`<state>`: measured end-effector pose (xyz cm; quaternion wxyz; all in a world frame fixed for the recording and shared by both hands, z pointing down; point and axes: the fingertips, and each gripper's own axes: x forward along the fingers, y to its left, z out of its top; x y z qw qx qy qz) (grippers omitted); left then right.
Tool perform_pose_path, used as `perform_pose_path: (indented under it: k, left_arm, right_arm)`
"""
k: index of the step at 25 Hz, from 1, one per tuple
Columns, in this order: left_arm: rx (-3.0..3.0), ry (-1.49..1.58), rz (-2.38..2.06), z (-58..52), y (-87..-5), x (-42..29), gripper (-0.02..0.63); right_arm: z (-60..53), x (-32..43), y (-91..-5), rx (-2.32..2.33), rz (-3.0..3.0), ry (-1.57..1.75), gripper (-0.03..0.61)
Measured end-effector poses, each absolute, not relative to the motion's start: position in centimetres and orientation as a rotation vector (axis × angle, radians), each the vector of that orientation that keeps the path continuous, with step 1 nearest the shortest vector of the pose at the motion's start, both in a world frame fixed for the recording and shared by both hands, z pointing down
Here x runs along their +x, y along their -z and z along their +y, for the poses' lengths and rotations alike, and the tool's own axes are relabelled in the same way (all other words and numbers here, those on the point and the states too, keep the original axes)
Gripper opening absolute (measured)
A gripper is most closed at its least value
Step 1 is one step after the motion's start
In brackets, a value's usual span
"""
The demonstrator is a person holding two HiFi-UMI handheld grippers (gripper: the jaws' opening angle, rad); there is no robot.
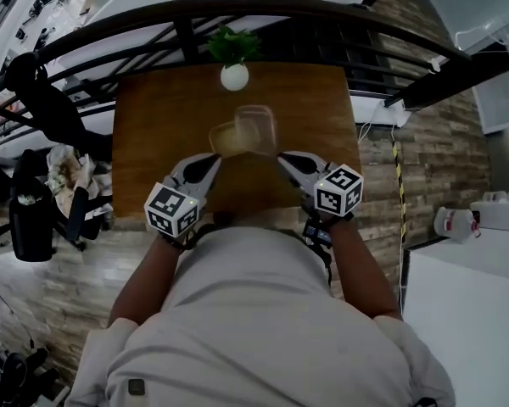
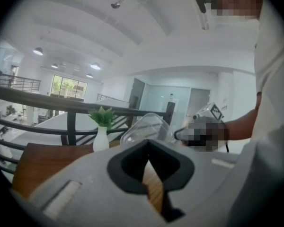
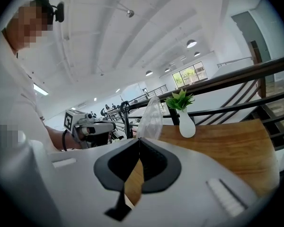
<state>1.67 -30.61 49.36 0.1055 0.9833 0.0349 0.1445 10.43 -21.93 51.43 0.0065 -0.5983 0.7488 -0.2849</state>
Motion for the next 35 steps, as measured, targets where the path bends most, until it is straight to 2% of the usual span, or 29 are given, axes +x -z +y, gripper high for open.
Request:
perform_pose_path:
  k: [15,35]
  left_arm:
    - [2.86,-0.472,-0.051,-16.3,-51.5,4.2,0.003]
    - [2.86,-0.488,-0.132,-10.6,-50.8,-2.8,0.003]
  right_arm:
    - [-9.4,11.9,-52.6,-1.684,2.47,0.891,0.006]
    - [-4.3,4.9,-52.2,-1.579,2.539,0.873,0.006]
